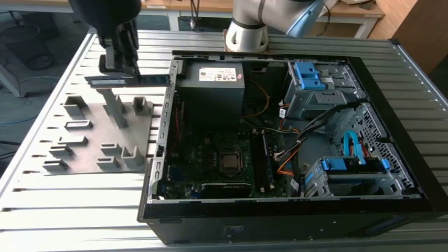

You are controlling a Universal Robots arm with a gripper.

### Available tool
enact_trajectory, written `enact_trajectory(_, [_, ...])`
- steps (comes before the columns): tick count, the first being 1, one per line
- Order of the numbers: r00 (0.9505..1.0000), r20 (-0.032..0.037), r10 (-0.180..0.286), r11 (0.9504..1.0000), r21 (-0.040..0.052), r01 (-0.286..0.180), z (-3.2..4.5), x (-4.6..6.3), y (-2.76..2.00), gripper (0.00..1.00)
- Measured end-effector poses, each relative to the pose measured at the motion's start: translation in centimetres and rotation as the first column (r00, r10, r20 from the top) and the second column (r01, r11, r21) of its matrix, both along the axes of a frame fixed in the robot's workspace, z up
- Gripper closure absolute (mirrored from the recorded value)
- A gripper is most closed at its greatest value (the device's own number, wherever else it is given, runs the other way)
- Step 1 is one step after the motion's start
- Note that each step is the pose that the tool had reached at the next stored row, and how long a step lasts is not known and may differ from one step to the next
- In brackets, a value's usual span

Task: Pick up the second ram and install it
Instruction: 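Pick up the second ram and move it above second insertion slot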

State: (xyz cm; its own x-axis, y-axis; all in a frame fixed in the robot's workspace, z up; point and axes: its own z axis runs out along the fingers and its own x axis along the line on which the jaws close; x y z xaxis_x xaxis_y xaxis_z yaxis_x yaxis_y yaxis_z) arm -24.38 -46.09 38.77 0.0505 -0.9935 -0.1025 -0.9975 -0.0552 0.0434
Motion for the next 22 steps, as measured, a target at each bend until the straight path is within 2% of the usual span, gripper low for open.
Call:
enact_trajectory(14, [1.0,-0.0038,0.0,1.0,0.0,0.0,-0.02,5.1,0.0,0.86])
enact_trajectory(22, [1.0,-0.0051,0.0,1.0,0.0,0.0,-0.02,7.5,0.0,0.86])
